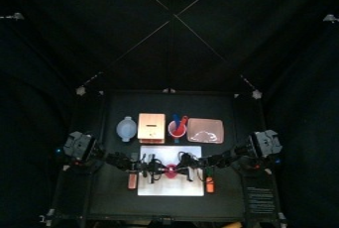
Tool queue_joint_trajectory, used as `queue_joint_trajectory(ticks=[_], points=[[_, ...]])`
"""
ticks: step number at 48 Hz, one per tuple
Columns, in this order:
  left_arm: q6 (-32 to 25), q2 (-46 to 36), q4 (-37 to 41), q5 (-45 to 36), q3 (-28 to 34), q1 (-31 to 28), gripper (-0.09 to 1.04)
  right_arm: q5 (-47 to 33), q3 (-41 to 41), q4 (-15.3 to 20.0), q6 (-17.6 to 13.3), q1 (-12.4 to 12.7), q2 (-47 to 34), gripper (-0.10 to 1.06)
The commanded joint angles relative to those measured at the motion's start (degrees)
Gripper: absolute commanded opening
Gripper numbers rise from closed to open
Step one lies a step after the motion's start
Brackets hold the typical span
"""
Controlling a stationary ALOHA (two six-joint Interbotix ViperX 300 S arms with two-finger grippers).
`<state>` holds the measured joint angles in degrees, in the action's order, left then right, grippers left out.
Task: Get the cutter from the drawer then cut the dough then place the extra dough in the bowl
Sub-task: Cut the dough
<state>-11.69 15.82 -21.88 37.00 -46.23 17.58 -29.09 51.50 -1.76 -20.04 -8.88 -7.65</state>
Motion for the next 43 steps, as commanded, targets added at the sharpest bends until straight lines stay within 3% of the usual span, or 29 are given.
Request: queue_joint_trajectory(ticks=[1,43], points=[[-0.1,-0.2,0.5,-1.2,0.0,0.6,0.48,1.4,-0.9,0.0,-0.4,-0.1,-0.3,0.45],[-0.2,0.3,0.6,-6.5,0.3,0.5,0.47,9.8,1.1,1.3,-0.9,-0.2,-3.0,0.45]])
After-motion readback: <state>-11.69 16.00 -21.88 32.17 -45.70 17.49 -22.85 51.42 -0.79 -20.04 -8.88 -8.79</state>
